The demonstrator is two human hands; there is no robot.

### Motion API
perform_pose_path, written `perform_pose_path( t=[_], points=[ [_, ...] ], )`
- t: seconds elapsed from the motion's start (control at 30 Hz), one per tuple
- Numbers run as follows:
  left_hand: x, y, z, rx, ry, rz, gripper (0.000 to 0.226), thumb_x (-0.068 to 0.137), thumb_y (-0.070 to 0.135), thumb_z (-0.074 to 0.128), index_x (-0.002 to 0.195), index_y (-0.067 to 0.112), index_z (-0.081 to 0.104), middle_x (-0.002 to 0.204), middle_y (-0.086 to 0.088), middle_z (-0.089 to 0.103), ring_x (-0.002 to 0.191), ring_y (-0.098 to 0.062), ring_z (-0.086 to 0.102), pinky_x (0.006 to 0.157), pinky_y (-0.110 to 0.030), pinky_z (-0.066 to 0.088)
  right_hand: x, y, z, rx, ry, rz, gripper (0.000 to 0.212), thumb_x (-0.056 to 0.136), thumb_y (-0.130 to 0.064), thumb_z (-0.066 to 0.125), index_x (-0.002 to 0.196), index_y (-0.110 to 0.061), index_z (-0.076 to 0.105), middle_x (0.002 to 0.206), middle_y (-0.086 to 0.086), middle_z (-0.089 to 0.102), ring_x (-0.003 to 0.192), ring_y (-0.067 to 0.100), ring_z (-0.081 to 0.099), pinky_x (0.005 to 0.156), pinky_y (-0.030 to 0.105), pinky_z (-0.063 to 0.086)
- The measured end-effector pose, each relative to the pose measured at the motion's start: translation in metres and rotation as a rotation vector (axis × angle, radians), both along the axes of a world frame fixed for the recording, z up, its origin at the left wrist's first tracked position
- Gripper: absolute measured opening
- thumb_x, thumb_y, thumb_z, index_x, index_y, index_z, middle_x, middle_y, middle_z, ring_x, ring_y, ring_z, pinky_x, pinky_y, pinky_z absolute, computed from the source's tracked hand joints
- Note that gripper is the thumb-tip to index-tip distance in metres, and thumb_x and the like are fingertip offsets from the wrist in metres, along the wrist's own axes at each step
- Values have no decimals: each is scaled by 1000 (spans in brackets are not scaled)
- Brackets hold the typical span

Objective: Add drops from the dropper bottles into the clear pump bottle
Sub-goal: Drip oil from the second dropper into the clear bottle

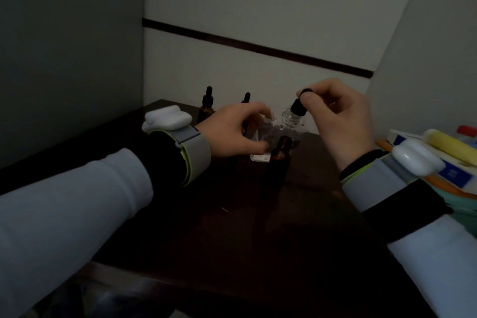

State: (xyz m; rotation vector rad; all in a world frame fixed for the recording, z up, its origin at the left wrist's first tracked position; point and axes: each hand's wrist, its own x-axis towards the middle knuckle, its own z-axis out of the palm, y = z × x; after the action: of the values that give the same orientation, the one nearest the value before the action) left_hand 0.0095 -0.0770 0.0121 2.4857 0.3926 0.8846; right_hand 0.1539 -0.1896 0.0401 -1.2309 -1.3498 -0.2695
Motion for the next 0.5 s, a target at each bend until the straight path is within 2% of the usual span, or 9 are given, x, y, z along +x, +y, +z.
perform_pose_path(
  t=[0.13, 0.23, 0.3, 0.4, 0.5],
  points=[
    [-1, -1, 1, -11, 5, -2, 43, 79, 24, 73, 117, 26, 54, 107, 3, 60, 100, -11, 57, 85, -26, 50, -1, -4, 4, 106, 43, -14, 8, 84, -24, 60, 82, -32, 62, 83, 10, 66, 72, 7, 53, 63, 18, 42],
    [-1, 0, 1, -16, 9, 8, 43, 79, 25, 73, 117, 26, 54, 105, 4, 58, 99, -10, 57, 83, -24, 48, -1, -9, 13, 256, 127, -29, 5, 83, -31, 57, 85, -31, 61, 79, -10, 64, 72, -1, 53, 65, 17, 42],
    [0, 0, 1, -11, 4, 10, 42, 78, 25, 73, 116, 25, 54, 103, 4, 58, 96, -10, 57, 80, -22, 47, 1, -13, 19, 329, 179, -32, 11, 78, -36, 55, 83, -29, 61, 73, -19, 64, 70, -3, 54, 65, 19, 43],
    [0, 0, 1, -4, -1, 16, 41, 78, 24, 73, 115, 24, 55, 104, 2, 60, 95, -12, 58, 79, -22, 48, 1, -14, 20, 340, 199, -7, 10, 75, -35, 56, 77, -27, 61, 62, -24, 62, 63, -5, 54, 62, 16, 42],
    [0, -1, 0, 3, -3, 21, 41, 79, 23, 73, 115, 24, 55, 103, 2, 59, 95, -11, 57, 77, -18, 46, -3, -11, 15, 268, 164, 16, 9, 74, -35, 58, 72, -27, 59, 58, -21, 58, 58, -4, 49, 59, 14, 39]
  ],
)
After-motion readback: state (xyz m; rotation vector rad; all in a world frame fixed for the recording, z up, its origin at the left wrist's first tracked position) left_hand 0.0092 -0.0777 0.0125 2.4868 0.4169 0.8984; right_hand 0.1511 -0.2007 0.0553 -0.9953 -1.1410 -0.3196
